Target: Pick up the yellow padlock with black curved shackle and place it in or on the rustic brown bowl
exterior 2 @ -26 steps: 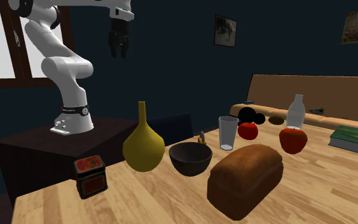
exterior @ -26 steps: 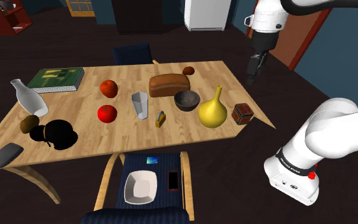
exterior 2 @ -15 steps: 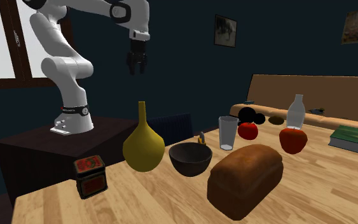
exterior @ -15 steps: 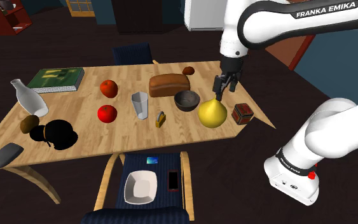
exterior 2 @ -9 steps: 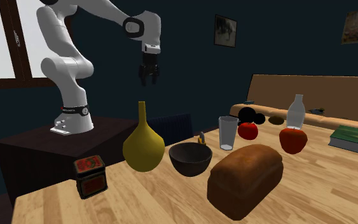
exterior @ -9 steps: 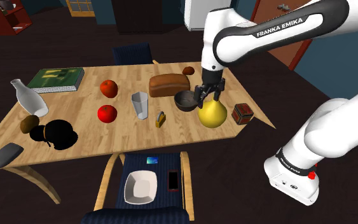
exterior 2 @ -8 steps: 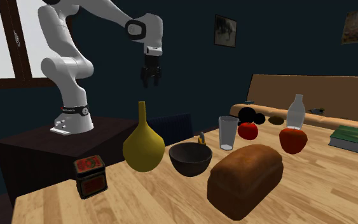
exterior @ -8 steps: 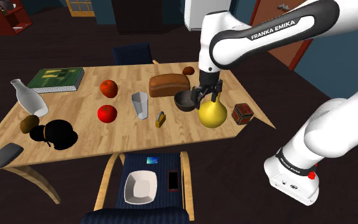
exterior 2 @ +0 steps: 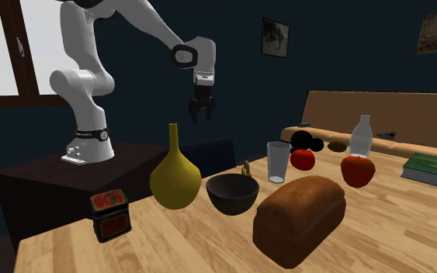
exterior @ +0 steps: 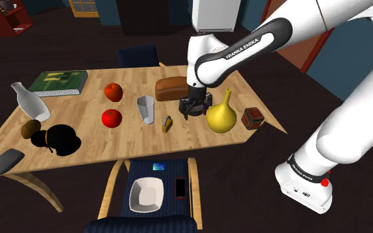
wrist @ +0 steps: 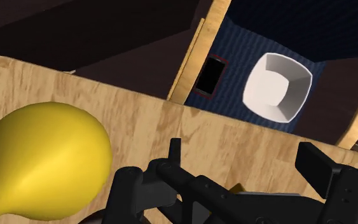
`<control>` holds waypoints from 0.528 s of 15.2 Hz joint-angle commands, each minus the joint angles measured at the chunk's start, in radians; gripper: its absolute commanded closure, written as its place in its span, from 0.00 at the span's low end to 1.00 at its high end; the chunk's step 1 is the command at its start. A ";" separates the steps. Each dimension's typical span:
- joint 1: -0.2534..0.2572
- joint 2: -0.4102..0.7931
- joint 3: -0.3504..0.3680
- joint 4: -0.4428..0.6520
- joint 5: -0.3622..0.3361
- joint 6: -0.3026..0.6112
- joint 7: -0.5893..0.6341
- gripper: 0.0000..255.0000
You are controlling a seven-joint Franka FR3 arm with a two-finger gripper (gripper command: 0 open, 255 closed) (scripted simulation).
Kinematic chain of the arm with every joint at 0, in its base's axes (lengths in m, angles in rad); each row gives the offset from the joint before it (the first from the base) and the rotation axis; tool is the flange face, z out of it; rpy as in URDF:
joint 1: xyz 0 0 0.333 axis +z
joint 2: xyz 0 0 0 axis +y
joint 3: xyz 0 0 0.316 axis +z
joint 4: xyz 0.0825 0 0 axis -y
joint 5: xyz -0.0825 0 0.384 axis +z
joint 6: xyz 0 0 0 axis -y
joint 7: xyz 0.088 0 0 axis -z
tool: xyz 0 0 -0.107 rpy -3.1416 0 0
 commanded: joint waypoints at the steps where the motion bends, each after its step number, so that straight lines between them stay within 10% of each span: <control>1: 0.001 0.092 -0.001 0.051 -0.033 0.045 0.064 0.00; 8: 0.049 0.374 -0.052 0.252 -0.128 0.141 0.259 0.00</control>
